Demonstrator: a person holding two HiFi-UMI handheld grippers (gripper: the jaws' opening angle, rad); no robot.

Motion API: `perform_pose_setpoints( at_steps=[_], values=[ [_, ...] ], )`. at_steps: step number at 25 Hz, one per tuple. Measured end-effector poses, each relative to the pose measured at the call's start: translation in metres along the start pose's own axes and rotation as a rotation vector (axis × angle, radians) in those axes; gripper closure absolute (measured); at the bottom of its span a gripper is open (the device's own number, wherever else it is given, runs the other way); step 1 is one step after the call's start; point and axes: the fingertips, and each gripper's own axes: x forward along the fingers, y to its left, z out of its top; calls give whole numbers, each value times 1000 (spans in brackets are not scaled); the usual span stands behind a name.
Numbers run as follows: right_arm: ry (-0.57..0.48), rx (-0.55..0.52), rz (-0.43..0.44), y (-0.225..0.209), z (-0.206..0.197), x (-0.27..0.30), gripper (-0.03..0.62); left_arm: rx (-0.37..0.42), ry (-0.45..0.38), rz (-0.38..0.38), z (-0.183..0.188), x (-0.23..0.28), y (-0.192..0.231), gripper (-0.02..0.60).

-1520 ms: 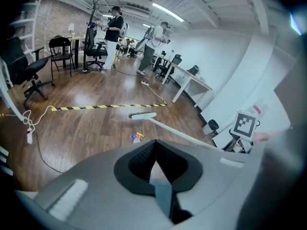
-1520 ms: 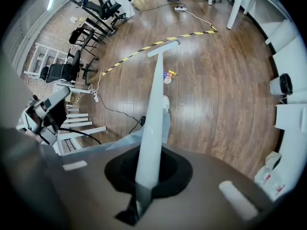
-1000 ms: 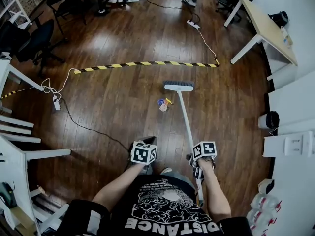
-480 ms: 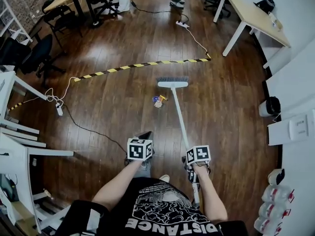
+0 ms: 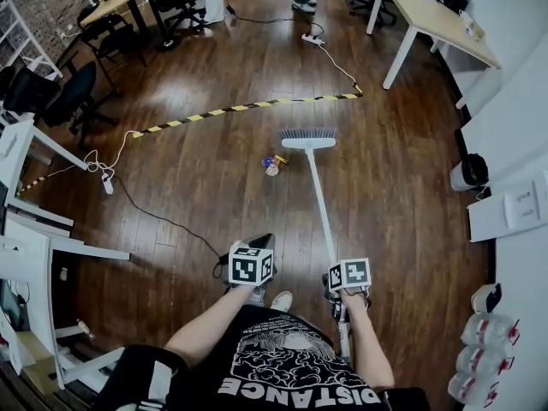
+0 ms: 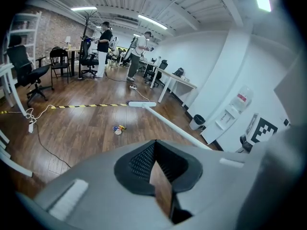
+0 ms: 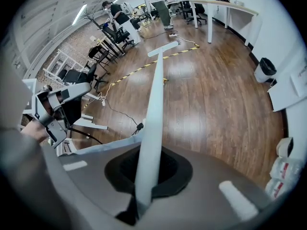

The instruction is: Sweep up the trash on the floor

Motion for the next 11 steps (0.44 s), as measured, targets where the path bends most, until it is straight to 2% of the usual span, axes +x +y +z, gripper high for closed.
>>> perform_pose_setpoints(
  at_steps=[11],
  values=[
    [-46,68,33,-18,-32,-9,594,40,-14,-10,-20,-12,-29,577]
  ],
)
